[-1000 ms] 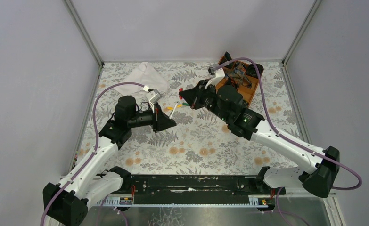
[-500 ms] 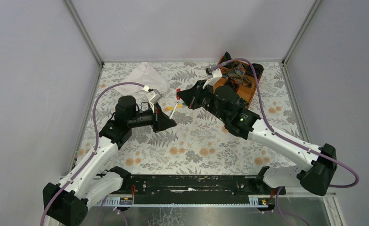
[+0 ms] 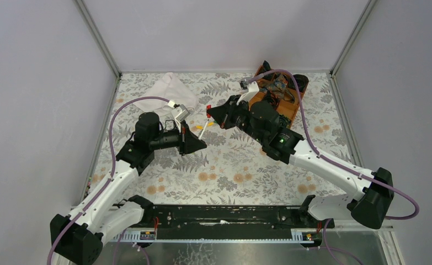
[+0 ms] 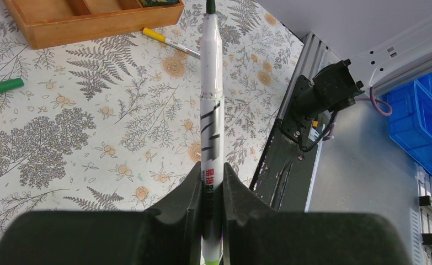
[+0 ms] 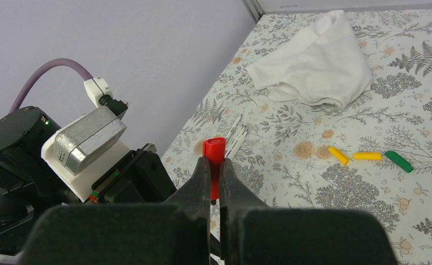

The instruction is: Insert the pens into the pen caps

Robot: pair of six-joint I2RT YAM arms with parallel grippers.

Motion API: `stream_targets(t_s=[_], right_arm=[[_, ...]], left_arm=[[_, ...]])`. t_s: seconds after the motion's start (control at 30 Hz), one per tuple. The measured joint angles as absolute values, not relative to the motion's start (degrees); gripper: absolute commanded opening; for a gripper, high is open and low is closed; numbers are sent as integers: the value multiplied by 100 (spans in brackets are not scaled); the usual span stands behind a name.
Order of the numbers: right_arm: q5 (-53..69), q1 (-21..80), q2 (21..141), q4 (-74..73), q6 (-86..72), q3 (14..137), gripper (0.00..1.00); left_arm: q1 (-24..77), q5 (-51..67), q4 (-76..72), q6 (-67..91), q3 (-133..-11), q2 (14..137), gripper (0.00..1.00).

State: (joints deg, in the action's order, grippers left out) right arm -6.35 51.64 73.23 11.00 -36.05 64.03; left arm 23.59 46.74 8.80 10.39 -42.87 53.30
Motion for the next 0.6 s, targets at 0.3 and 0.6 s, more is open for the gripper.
stream_targets(t_s=[0.3, 0.6], right_arm=[[-628, 5164, 7323, 1105, -3610, 6368, 0], [-521, 5162, 7323, 1107, -3647, 6348, 0]], left_arm=[[2359, 4674, 880, 1039, -4287, 5330, 0], [2359, 4670, 880, 1041, -4287, 5330, 0]])
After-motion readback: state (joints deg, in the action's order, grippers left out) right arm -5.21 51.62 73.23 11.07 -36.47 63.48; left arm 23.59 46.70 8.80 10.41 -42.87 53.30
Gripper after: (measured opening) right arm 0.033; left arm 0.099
